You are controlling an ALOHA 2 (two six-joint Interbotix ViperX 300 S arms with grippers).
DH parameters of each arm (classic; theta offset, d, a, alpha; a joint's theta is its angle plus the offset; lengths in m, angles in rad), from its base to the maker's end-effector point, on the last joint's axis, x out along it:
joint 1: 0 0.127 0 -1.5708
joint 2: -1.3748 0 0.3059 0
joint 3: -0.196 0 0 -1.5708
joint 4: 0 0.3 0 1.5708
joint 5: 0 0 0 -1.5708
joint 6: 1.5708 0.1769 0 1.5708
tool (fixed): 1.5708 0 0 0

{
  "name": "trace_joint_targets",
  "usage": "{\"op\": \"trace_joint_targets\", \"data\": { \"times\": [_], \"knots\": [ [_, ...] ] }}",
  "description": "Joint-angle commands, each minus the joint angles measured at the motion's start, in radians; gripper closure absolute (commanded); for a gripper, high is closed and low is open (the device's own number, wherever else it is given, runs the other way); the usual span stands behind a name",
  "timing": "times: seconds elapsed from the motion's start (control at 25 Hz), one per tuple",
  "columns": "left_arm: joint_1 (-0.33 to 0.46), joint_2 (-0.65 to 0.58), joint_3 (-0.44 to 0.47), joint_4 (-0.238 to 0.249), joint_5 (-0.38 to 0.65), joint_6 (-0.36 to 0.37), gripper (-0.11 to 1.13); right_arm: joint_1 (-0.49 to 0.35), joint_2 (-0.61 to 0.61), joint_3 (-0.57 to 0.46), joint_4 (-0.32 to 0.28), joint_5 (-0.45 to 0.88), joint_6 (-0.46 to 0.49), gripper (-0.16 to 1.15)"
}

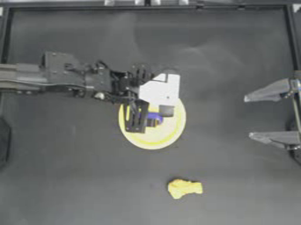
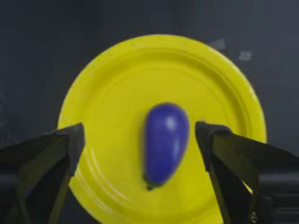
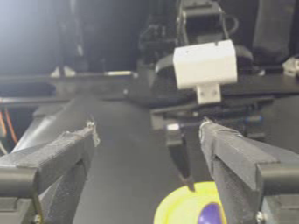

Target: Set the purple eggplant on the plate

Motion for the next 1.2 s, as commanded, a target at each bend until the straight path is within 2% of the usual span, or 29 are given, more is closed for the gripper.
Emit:
{"op": "trace_joint_targets", "data": {
  "times": [0.04, 0.52, 1.2],
  "knots": [
    [-0.015, -0.120, 0.006, -0.012, -0.008, -0.003, 0.00, 0.000, 0.005, -0.011, 0.003, -0.005, 0.000, -0.02],
    [-0.063, -0.264, 0.095, -0.072, -0.017, -0.008, 0.01, 0.000, 0.005, -0.011, 0.003, -0.005, 0.000, -0.02],
    [-0.137, -0.526, 0.327, -0.074, -0.190, -0.115, 0.02, -0.015, -0.002, -0.008, 0.011, -0.002, -0.002, -0.02]
  ]
}}
